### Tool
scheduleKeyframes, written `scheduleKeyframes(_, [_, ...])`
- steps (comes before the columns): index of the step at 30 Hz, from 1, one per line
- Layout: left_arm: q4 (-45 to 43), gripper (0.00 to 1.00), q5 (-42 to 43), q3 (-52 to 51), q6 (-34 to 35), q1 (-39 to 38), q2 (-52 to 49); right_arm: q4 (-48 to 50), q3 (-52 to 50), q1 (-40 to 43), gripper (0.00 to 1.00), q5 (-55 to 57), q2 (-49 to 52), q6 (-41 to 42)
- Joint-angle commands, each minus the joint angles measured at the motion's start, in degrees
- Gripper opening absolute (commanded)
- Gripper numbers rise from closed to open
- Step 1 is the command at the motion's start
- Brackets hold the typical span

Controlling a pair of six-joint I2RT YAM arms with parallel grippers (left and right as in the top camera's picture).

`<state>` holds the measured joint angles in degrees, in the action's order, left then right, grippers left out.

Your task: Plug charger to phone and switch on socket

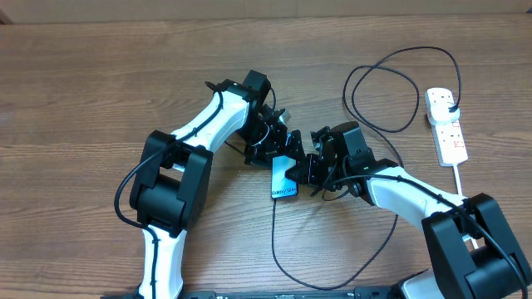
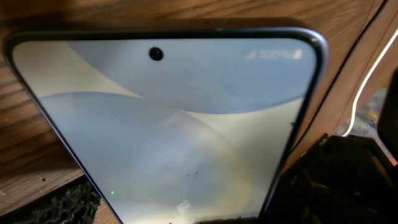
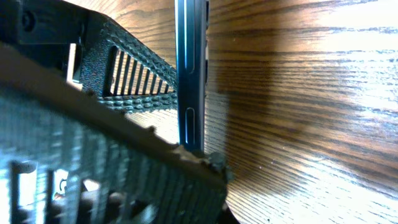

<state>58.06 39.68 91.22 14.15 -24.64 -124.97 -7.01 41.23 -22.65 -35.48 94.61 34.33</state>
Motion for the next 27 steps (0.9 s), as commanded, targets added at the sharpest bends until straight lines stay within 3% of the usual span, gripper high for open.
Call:
scheduleKeyframes(1, [0.63, 1.0, 1.2, 0.15, -2.38, -0.44, -0.63, -0.42, 0.2, -0.26, 0.04, 1.62, 0.07, 0.15])
scheduleKeyframes(17, [2.01, 1.0, 0.33, 0.15, -2.6, -0.39, -0.63, -2.97, 0.2, -0.26, 0.04, 3.76, 0.07, 0.15])
scheduleKeyframes(27, [1.6, 1.0, -4.37, 0.15, -2.58, -0.55, -0.63, -2.99, 0.2, -0.26, 0.04, 4.39, 0.07, -0.28])
